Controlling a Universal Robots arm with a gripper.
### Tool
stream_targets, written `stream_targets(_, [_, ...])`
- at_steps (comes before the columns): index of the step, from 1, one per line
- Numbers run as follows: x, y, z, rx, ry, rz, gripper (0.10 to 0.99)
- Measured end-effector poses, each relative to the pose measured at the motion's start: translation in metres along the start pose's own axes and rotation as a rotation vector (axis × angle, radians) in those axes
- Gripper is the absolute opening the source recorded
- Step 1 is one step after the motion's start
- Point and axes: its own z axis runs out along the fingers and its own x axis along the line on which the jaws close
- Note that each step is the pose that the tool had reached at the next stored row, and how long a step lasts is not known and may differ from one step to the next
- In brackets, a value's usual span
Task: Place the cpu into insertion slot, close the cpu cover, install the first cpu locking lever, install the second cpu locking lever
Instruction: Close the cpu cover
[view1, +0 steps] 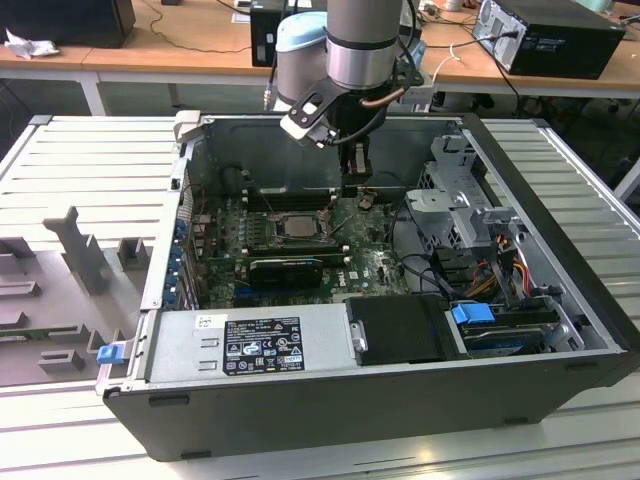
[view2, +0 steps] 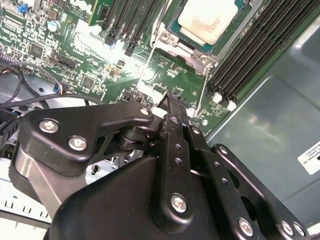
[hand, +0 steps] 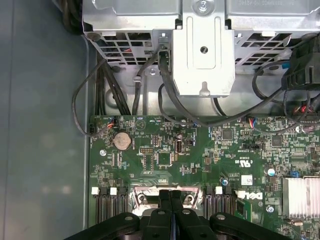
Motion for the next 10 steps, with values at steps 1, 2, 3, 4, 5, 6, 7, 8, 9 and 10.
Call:
stream_targets(1, [-0.0001,0.0003,0.0004,0.000,0.0003,0.000,0.106])
stream_targets(2, [-0.0001,0.0007,0.0009,0.000,0.0004,0.000,0.106])
stream_targets(3, [-0.0001,0.0022,0.0015,0.000,0.0001,0.000,0.106])
stream_targets(4, [-0.0001,0.0050,0.0022,0.000,-0.0001,0.000,0.106])
stream_targets(5, [-0.0001,0.0077,0.0028,0.000,-0.0001,-0.001,0.106])
stream_targets(6, [-0.0001,0.0095,0.0034,0.000,0.0001,-0.001,0.106])
stream_targets(7, [-0.0001,0.0115,0.0039,0.000,0.0002,-0.002,0.106])
stream_targets(8, [-0.0001,0.0190,0.0051,0.002,0.0001,-0.004,0.106])
stream_targets(9, [0.0000,0.0251,0.0070,0.003,0.0007,-0.008,0.106])
stream_targets(10, [-0.0001,0.0269,0.0082,0.003,0.0007,-0.011,0.106])
